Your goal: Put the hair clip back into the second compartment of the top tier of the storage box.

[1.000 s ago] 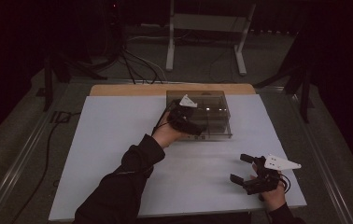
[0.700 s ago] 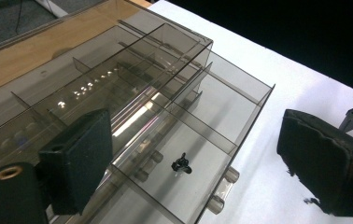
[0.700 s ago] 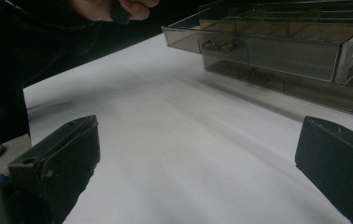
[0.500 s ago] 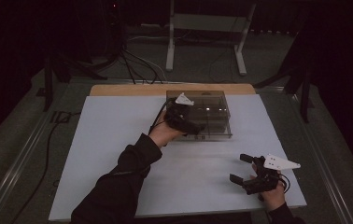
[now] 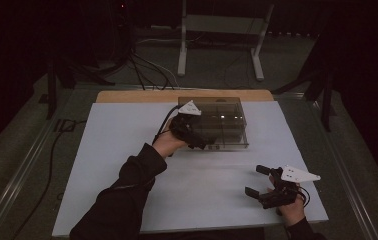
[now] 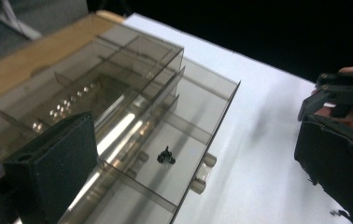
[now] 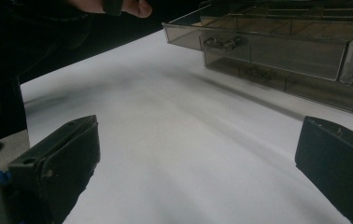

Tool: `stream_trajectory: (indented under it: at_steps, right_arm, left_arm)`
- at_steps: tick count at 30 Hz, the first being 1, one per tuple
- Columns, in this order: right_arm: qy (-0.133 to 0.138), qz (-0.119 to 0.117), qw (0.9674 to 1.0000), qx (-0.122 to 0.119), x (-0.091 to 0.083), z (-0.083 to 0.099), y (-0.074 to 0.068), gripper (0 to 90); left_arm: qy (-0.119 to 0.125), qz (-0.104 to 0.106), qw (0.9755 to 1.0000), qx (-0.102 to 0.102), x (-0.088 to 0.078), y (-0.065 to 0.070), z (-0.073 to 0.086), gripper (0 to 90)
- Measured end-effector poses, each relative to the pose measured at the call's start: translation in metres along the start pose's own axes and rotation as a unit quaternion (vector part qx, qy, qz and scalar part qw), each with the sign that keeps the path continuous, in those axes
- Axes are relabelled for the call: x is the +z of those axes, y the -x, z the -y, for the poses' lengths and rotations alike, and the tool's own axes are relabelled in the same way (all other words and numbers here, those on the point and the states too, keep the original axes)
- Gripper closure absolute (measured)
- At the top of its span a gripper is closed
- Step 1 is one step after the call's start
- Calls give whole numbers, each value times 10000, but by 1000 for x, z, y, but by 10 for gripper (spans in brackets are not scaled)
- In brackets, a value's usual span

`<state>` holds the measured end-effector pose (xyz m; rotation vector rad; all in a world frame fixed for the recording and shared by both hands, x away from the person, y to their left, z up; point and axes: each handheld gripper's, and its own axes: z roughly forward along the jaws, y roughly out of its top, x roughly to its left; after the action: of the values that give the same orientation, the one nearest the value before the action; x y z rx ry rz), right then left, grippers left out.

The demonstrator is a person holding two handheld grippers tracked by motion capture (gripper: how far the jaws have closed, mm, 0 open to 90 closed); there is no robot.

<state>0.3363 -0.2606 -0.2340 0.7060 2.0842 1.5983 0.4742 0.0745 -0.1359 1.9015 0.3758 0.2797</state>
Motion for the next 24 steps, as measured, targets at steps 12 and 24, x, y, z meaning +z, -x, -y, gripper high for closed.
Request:
stream_trajectory:
  at_steps: [12,24]
  right_arm:
    - [4,-20,10000,-23,1,-1,-2,0]
    - [-23,-19,10000,-3,2,-1,-2,0]
  left_arm:
    - [-32,20,10000,-8,-25,0,6,5]
    - [4,-198,9998,-94,-57,-3,26,5]
